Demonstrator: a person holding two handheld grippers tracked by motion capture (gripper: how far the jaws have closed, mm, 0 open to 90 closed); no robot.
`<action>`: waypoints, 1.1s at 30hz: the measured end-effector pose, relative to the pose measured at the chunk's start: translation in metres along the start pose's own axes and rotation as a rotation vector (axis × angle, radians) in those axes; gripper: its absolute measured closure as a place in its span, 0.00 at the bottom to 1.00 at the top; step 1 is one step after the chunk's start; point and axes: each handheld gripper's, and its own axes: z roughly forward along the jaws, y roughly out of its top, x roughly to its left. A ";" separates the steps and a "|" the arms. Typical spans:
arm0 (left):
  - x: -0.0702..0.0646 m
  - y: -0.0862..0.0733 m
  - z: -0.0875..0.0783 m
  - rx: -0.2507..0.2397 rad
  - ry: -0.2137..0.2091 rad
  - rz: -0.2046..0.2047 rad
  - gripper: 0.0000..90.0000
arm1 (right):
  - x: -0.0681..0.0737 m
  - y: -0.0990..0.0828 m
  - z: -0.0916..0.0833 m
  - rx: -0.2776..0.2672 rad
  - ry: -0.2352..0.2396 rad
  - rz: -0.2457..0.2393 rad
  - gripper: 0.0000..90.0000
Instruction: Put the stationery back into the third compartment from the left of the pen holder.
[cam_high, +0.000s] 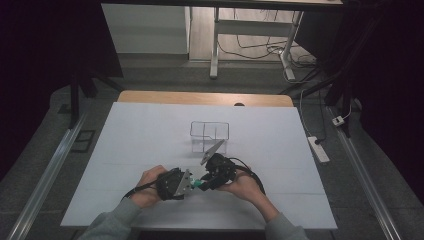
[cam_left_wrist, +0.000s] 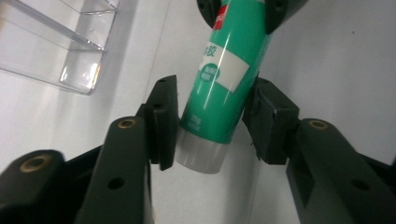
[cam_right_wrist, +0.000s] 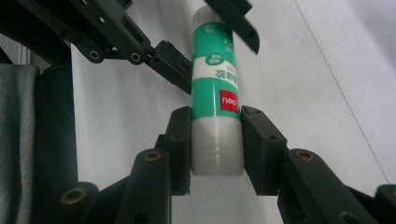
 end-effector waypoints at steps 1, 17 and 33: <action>0.000 0.000 0.000 0.000 -0.007 0.003 0.63 | 0.000 0.000 0.000 -0.003 0.001 -0.001 0.73; 0.013 -0.012 -0.005 -0.040 -0.073 -0.107 0.72 | 0.000 -0.006 -0.023 -0.210 -0.073 0.031 0.50; 0.032 -0.029 -0.013 -0.108 -0.025 -0.298 0.72 | -0.005 -0.017 -0.043 -0.386 -0.162 0.067 0.39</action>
